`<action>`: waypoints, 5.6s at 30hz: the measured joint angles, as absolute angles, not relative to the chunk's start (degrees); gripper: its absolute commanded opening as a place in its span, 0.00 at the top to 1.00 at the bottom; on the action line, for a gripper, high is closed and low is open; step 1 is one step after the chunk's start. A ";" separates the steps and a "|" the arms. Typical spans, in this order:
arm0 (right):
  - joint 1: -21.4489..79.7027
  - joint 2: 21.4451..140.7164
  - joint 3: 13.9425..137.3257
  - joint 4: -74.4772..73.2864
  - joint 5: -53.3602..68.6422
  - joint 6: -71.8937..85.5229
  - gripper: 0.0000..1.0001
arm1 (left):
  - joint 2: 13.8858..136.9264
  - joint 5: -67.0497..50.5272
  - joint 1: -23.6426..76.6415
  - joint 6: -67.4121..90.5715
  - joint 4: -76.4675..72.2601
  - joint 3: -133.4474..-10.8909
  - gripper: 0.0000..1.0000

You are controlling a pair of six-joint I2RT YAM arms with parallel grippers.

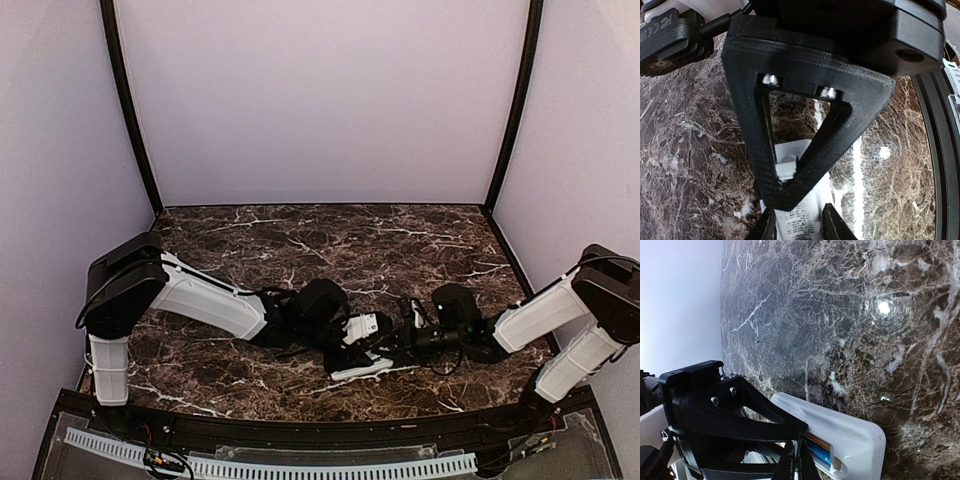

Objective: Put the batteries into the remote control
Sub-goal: Hold the remote control without the battery cover at the center of the board, then load the battery cover onto the remote control without the battery cover.

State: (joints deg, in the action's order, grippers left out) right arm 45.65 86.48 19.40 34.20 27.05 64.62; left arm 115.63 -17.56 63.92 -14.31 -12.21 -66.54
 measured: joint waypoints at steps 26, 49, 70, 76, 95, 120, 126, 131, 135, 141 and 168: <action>45.78 82.24 20.75 24.43 25.56 61.98 0.79 | 115.66 -17.85 63.99 -14.39 -12.16 -66.39 0.91; 44.47 75.53 24.53 9.93 23.11 55.46 0.92 | 115.52 -17.52 64.25 -15.86 -12.10 -66.28 0.91; 46.26 78.83 27.27 8.51 21.58 54.00 0.97 | 115.52 -17.34 64.31 -16.03 -12.03 -66.28 0.90; 46.59 79.29 27.55 8.51 21.02 53.78 0.92 | 115.52 -17.15 64.40 -16.14 -12.01 -66.28 0.88; 47.00 75.79 29.45 -0.73 19.73 50.59 0.87 | 115.52 -15.11 65.14 -17.63 -8.64 -67.92 0.86; 47.00 77.01 28.80 2.00 20.84 50.74 0.94 | 115.61 -14.94 65.17 -17.63 -7.35 -68.62 0.79; 47.03 77.30 28.62 2.52 20.78 50.94 0.94 | 115.83 -14.94 65.17 -17.63 -6.15 -69.38 0.77; 47.00 77.30 28.12 3.44 20.75 51.11 0.94 | 115.83 -14.94 65.17 -17.61 -5.93 -69.49 0.72; 47.13 78.22 27.64 4.25 20.78 51.27 0.94 | 116.14 -14.96 65.17 -17.69 -5.87 -69.78 0.67; 47.20 79.35 27.22 5.08 20.86 51.31 0.94 | 116.46 -14.94 65.17 -17.72 -5.52 -69.95 0.66; 48.07 76.07 29.47 -1.89 19.42 50.78 0.85 | 116.49 -14.55 65.17 -19.92 -3.14 -69.25 0.38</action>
